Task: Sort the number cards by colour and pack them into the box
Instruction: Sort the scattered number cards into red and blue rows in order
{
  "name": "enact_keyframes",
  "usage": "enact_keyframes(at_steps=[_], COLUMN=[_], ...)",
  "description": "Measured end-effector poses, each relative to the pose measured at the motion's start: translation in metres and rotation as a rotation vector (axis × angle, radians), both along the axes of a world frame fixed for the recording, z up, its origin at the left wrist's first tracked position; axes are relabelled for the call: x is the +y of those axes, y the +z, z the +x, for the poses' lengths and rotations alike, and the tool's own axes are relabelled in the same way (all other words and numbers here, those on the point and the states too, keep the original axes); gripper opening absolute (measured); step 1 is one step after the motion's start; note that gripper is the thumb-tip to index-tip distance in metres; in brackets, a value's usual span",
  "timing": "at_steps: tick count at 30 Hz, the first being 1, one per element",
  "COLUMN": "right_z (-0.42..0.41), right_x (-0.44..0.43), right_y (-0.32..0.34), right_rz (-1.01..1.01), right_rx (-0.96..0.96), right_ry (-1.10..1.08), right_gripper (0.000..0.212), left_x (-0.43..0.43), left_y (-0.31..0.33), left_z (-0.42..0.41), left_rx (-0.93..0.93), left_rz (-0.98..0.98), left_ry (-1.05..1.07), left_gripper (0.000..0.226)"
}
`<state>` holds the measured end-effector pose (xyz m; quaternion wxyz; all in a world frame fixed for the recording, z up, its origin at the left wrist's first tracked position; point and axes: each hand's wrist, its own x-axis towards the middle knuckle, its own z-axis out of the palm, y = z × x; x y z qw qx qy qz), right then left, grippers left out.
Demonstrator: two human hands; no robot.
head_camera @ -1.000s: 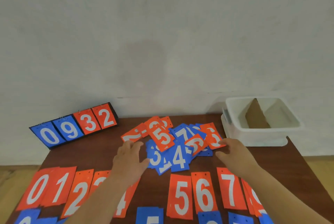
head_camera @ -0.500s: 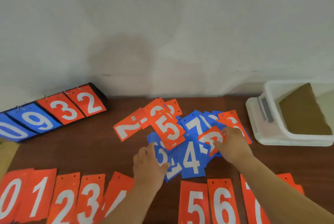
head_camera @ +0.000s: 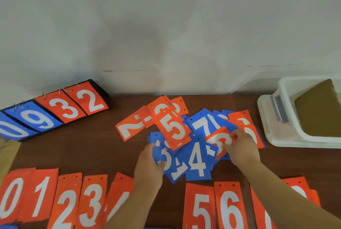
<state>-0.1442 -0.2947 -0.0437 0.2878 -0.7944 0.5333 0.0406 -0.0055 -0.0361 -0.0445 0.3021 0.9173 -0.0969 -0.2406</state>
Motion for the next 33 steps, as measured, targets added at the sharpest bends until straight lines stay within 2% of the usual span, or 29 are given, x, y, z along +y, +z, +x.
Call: enact_keyframes(at_steps=[4,9,12,17,23,26,29,33], right_z=[-0.008,-0.021,-0.026,-0.030,-0.037,-0.044,-0.057,-0.093], right_x=[0.002,-0.001,-0.001,0.001,0.016,0.027,0.044,0.066], right_y=[0.006,0.020,0.029,0.051,0.099,0.135,0.181,0.232], right_rz=[0.019,0.022,-0.002,-0.057,-0.188,-0.241,-0.216,-0.154], right_rx=[-0.076,-0.110,-0.121,-0.216,-0.450,-0.587,-0.752,-0.904], right_ry=[-0.018,-0.036,-0.065,-0.097,-0.112,-0.101,-0.112,-0.100], right_gripper=[0.029,0.036,0.031,0.025,0.025,0.023,0.023,0.031], left_x=[0.007,0.020,0.027,0.030,0.042,0.044,0.045,0.046], left_y=[0.007,0.015,0.022,0.041,0.080,0.115,0.162,0.227], left_z=[0.004,0.014,0.017,0.020,0.013,0.002,-0.019,-0.066], left_rx=[0.011,0.032,-0.003,-0.058,-0.139,-0.152,-0.170,-0.212], left_rz=[0.017,0.040,0.065,0.000,-0.135,-0.223,-0.355,-0.528], left_ry=[0.023,0.078,0.079,0.119,0.224,0.264,0.274,0.171], left_gripper=[0.059,0.059,0.049,0.038,0.040,0.033,0.022,0.022])
